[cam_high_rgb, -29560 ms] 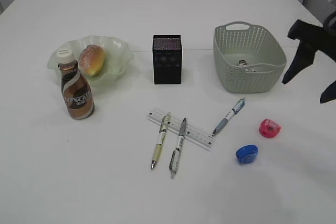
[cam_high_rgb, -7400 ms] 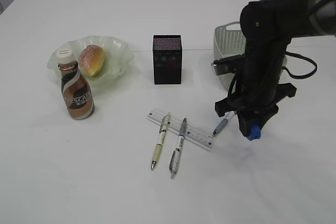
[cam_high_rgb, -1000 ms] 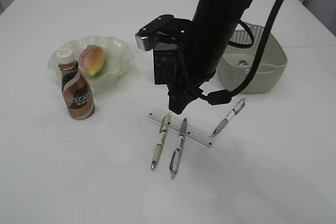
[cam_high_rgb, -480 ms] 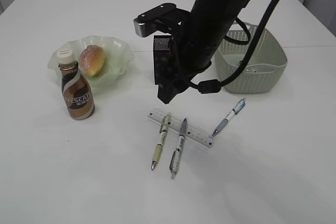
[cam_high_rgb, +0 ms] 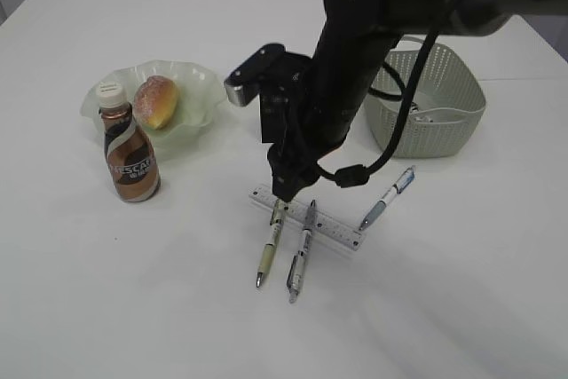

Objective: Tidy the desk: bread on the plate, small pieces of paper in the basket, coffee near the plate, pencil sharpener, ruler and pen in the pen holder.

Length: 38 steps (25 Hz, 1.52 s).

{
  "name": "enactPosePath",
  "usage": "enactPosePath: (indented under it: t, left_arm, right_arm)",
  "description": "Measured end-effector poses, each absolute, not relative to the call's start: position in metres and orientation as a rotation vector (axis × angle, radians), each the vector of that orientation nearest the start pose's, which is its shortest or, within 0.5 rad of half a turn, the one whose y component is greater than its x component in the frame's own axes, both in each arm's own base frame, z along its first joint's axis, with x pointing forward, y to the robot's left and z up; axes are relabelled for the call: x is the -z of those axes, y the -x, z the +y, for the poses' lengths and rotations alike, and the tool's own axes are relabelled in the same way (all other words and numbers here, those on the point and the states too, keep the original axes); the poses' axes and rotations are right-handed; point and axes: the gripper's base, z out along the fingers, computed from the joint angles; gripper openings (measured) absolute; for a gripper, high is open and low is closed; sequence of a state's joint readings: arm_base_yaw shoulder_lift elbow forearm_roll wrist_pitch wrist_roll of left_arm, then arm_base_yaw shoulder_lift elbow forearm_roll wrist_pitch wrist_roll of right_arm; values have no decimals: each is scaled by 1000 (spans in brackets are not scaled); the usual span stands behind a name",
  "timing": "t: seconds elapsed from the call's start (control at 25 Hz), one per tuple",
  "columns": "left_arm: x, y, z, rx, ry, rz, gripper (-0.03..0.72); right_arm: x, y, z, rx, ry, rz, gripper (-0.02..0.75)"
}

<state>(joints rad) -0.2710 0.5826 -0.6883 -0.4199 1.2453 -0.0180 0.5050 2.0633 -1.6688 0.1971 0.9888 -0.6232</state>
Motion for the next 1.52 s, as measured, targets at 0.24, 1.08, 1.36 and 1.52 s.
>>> enactPosePath:
  t: [0.24,1.08,1.36,1.52]
  left_arm:
    - [-308,-59,-53,667,-293,2603,246]
    - [-308,-59,-53,664,-293,2603,246]
    - [-308,-59,-53,664,-293,2603,246]
    - [-308,-59,-53,664,-293,2603,246]
  right_arm:
    - [-162,-386,227,-187,1536,2505,532]
    - [-159,-401,231,-110,1547,2436,533]
    - [-160,-402,231,-124,1447,2490,538]
    - [-160,-402,232,-134,1411,2501,543]
